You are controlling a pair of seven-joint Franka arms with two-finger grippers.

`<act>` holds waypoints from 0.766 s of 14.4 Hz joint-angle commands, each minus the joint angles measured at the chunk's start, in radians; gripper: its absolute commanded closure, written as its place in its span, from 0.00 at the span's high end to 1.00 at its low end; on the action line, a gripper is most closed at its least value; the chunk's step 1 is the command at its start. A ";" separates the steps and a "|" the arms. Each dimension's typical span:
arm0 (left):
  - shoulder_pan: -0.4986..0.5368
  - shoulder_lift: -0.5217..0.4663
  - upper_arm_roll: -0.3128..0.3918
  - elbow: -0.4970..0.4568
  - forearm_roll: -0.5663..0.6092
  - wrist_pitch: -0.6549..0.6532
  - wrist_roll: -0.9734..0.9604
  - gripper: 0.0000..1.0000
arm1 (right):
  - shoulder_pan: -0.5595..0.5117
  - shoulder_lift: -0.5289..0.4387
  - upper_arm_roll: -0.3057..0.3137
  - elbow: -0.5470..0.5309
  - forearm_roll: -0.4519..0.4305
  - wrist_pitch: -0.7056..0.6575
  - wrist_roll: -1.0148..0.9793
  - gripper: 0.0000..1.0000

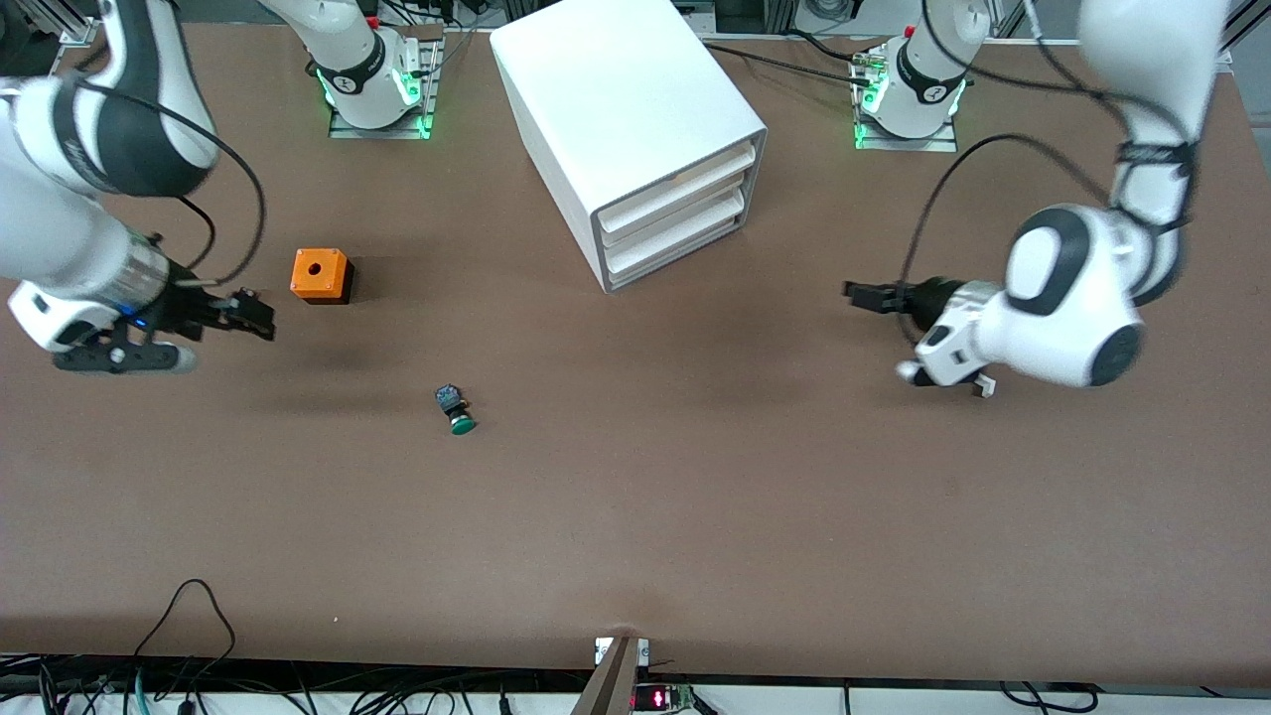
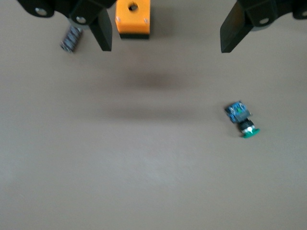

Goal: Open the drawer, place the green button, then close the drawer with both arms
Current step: 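Reach the left gripper to the drawer handle while the right gripper reaches the button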

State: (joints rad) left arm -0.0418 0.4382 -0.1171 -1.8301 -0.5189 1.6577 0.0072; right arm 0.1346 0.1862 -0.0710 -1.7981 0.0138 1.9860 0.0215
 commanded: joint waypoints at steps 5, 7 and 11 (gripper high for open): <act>-0.125 0.129 -0.075 -0.143 -0.334 0.108 0.285 1.00 | 0.111 0.217 -0.004 0.101 0.014 0.077 -0.020 1.00; -0.162 0.161 -0.085 -0.178 -0.409 0.109 0.362 1.00 | 0.146 0.274 0.035 0.117 0.005 0.111 -0.023 1.00; -0.170 0.162 -0.180 -0.262 -0.460 0.219 0.378 0.99 | 0.148 0.376 0.086 0.118 0.006 0.243 -0.081 1.00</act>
State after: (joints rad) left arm -0.2151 0.6151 -0.2568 -2.0494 -0.9481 1.8155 0.3516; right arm 0.2925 0.5088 -0.0022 -1.7104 0.0136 2.1874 0.0067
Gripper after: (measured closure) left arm 0.004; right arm 0.000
